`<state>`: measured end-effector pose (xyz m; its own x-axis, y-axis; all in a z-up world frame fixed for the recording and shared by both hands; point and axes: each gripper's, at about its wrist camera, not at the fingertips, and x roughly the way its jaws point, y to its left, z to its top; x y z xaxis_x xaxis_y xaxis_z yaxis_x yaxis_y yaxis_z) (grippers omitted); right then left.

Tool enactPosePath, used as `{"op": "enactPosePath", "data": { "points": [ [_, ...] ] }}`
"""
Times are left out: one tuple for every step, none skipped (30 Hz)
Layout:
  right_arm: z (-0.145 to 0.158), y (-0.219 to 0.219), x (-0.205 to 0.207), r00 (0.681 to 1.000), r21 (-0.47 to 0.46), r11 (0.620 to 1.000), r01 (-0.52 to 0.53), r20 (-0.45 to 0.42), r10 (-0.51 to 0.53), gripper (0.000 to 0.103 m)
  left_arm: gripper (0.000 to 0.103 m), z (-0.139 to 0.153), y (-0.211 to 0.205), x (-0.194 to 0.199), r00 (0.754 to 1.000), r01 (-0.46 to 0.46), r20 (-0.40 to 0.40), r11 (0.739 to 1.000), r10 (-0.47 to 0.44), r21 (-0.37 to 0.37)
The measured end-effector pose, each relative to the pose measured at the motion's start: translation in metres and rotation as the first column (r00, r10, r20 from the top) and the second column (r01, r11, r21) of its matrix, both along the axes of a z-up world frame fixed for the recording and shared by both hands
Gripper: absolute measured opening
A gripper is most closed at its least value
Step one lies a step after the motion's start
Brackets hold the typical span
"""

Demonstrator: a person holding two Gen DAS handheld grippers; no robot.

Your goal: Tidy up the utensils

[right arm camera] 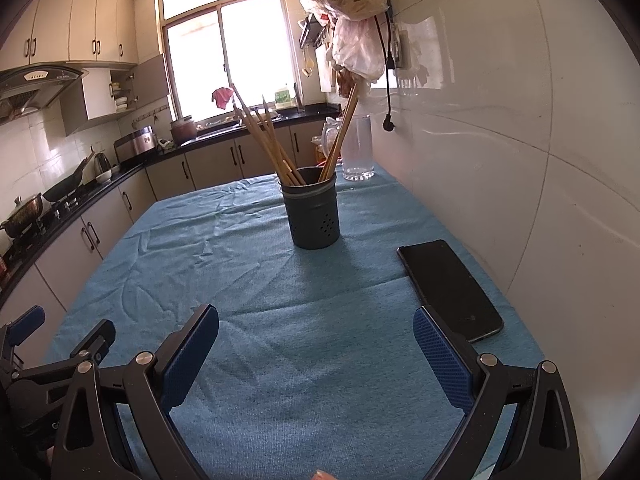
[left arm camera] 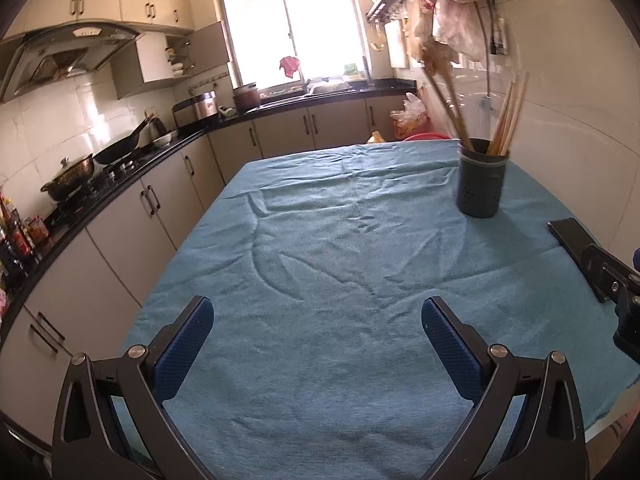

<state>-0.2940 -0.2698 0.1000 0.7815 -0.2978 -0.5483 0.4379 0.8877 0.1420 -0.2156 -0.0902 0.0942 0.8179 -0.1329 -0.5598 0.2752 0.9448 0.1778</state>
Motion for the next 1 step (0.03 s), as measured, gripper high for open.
{"op": "enactPosePath", "data": {
  "points": [
    [-0.0003, 0.0003, 0.0023, 1.000, -0.001, 1.000, -0.003, -0.001, 0.003, 0.100, 0.103, 0.0002, 0.0058, 0.0056, 1.000, -0.021, 0.006, 1.000, 0.021, 0.000]
  ]
}}
